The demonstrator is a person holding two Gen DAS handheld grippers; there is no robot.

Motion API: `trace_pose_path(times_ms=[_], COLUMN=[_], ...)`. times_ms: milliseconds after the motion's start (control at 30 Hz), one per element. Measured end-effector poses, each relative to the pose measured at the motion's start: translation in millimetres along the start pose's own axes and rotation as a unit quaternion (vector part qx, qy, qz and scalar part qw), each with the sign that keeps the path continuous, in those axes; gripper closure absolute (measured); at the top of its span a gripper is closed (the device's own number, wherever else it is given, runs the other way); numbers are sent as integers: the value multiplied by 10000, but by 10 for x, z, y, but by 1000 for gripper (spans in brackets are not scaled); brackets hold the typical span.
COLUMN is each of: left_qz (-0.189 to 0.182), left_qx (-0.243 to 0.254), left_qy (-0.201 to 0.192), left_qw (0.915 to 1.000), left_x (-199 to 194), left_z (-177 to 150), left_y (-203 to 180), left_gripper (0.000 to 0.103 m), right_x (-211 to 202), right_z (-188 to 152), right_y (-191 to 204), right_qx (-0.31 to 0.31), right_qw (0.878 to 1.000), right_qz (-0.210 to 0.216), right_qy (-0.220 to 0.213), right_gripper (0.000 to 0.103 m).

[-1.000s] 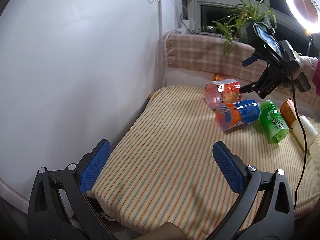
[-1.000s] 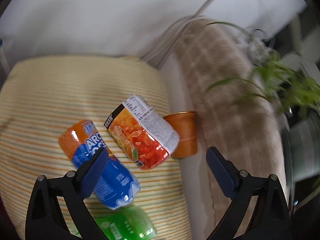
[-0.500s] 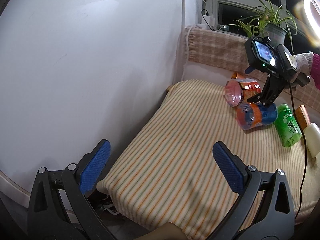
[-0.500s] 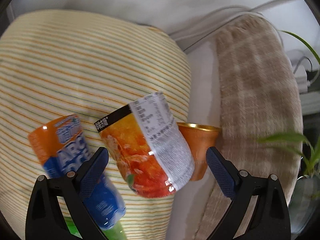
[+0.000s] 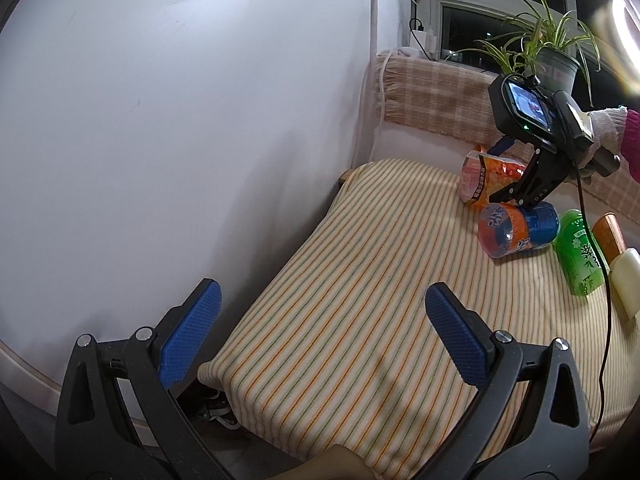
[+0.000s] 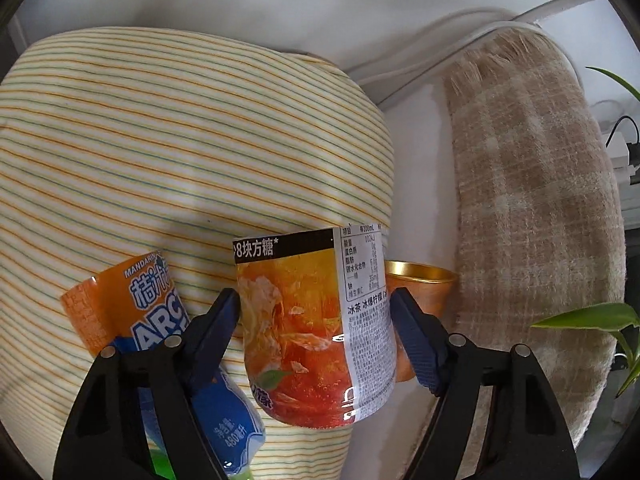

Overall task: Flip cup upright
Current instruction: 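Close the right tool around the orange cup and lift it, then carry the orange cup with the right tool toward the left tool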

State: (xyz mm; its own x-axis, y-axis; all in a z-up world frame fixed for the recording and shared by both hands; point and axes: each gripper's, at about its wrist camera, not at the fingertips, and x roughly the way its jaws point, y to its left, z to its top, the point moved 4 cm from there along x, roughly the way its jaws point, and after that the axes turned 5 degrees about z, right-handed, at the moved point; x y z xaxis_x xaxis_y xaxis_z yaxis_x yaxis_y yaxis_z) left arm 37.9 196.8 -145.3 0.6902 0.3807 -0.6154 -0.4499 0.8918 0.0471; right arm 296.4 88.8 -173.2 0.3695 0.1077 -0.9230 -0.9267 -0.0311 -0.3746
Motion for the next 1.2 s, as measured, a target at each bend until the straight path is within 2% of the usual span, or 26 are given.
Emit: trace_pose_path(times_ms=[200,433,667,867,1067,1133,1167,1200], left_qz=[10,-9,-130,-341,-569,-644,-687,-721], left_qx=[9,51,106,257,444,511,552,588], left_qy=[-52,-206,-411,-604,-801,-853,-875,-885], left_qw=[10000,9998,9990,9973,9942,9930,9923,9917], left_x=[-69,-234,-449,-627,-822,-874,-897,-910], left_z=[20,50,75,125,145,147,149,156], left_y=[-28,-74,-161,-302,-495,-566,-605,-647], left_gripper=[0,0,0,0,0,0,0,0], right_x=[-260,-853,-1369,-1914,-2174,-2219,-2241,-2249], right_z=[51,19,-272,-646,-1059,-1214,-1303,-1392], right_y=[-62,-85,102,480,904,1056,1106,1151], right_qx=[269,701,1296,2047,3108,3508,3373,3573], right_qw=[9990,9922,9756,9469,9021,8816,8831,8725], right_qz=[-61,-258,-338,-211,109,283,397,536], right_qy=[-364,-1000,-1739,-2469,-2992,-3145,-3238,-3289], right_gripper=[27,27,27,27,27,27,27,27])
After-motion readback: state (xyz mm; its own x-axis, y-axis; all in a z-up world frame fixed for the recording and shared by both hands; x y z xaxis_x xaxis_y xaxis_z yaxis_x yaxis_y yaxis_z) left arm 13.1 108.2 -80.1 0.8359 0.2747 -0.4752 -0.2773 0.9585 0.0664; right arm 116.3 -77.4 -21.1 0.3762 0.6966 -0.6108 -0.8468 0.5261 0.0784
